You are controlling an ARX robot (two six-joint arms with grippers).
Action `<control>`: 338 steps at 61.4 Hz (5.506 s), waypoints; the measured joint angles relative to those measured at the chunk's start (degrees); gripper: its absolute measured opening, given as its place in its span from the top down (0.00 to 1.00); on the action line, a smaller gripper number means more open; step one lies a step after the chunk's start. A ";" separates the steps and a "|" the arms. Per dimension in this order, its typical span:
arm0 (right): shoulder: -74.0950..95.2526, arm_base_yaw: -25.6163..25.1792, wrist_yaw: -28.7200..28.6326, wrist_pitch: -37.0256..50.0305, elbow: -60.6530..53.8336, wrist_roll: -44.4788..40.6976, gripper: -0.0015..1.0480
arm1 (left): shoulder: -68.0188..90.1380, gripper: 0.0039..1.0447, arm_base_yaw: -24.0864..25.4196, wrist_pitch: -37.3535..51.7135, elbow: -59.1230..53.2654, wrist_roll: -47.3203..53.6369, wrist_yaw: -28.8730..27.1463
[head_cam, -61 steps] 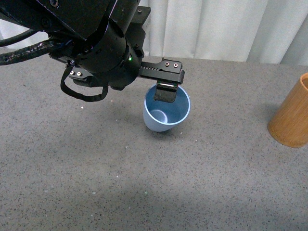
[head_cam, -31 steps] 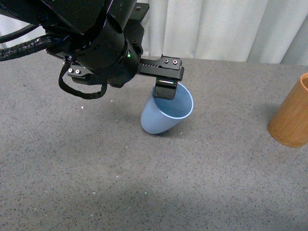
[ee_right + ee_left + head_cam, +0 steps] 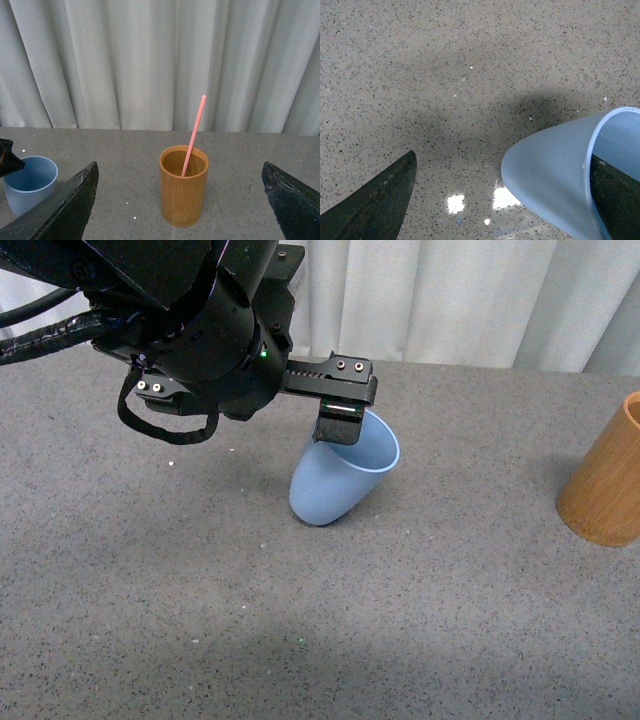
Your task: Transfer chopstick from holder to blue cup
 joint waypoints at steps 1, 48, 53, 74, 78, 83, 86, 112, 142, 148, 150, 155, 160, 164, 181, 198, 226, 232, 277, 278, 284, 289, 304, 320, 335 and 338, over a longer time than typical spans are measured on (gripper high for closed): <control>0.00 0.00 0.00 0.00 0.00 0.00 0.09 | 0.00 0.06 0.00 0.00 0.00 -0.02 0.00; 0.00 0.00 0.00 0.00 0.00 0.00 0.09 | -0.35 0.06 0.96 -0.17 0.81 -1.09 -0.74; 0.00 0.00 0.00 0.00 0.00 0.00 0.09 | -0.68 0.06 1.29 -0.52 0.90 -1.64 -1.03; 0.00 0.00 -0.02 0.00 0.00 0.00 0.09 | -18.12 0.67 14.01 67.08 -36.15 8.09 -3.19; 0.00 0.00 -0.17 0.00 0.00 0.00 0.09 | -22.01 0.81 18.05 67.38 -41.81 8.26 1.18; 0.00 0.00 -0.13 0.00 0.00 0.00 0.09 | -27.54 0.96 24.57 67.04 -47.98 8.50 8.37; 0.00 0.00 -0.02 0.00 0.00 0.00 0.09 | -31.61 0.97 26.34 66.14 -50.90 8.68 8.79; 0.00 0.00 0.00 0.00 0.00 0.00 0.09 | -109.15 0.97 26.97 2.23 -65.02 8.92 9.38; 0.00 0.00 -0.02 0.00 0.00 0.00 0.09 | -113.70 0.84 26.99 -0.02 -65.02 8.90 9.42; 2.03 2.32 8.48 -2.25 1.03 2.25 0.09 | -113.72 0.62 26.99 -0.02 -65.02 8.90 9.44; 7.13 6.14 20.81 -3.50 2.80 6.93 0.09 | -113.72 0.55 26.99 -0.02 -65.02 8.92 9.42; 17.44 6.78 37.42 -0.02 4.72 14.32 0.09 | -113.79 0.40 26.99 -0.02 -65.02 8.94 9.49; 25.29 0.74 37.24 5.20 6.49 17.29 0.09 | -113.79 0.28 26.99 -0.07 -65.02 8.94 9.33; 29.94 -3.98 32.52 8.24 8.59 17.66 0.09 | -113.79 0.16 26.99 -0.07 -65.02 8.94 9.44; 49.88 -17.03 13.07 6.21 22.51 18.86 0.09 | -113.79 0.06 26.99 -0.07 -65.02 9.07 9.44; 65.55 -17.18 3.50 2.21 33.44 22.67 0.09 | -113.79 0.06 26.99 -0.07 -65.02 9.05 9.44; 82.07 -12.63 4.33 6.86 39.71 22.23 0.09 | -113.79 0.06 26.99 -0.07 -65.02 9.07 9.42; 84.63 -12.24 4.31 7.85 40.68 22.23 0.09 | -113.79 0.06 26.99 -0.07 -65.02 9.05 9.42; 97.72 -10.47 1.75 11.34 47.47 22.58 0.09 | -113.79 0.06 26.99 -0.09 -65.02 9.07 9.42; 97.81 -10.45 1.73 11.34 47.58 22.58 0.09 | -113.79 0.06 26.99 -0.09 -65.02 9.07 9.42; 98.62 -10.05 1.49 11.34 48.57 22.62 0.09 | -113.79 0.06 26.99 -0.09 -65.02 9.07 9.42; 99.12 -9.60 1.31 11.34 49.40 22.64 0.09 | -113.79 0.06 26.99 -0.11 -65.02 9.05 9.42; 101.42 -8.96 1.29 11.34 51.91 22.62 0.09 | -113.79 0.06 26.99 -0.11 -65.02 9.07 9.42; 105.48 -7.67 1.22 11.28 55.47 23.04 0.09 | -113.79 0.06 26.99 -0.11 -65.02 9.05 9.42; 107.93 -6.71 1.14 11.30 57.46 23.63 0.09 | -113.79 0.06 26.99 -0.11 -65.02 9.05 9.42; 108.32 -6.71 1.11 11.41 57.61 23.69 0.09 | -113.79 0.06 26.99 -0.11 -65.02 9.07 9.42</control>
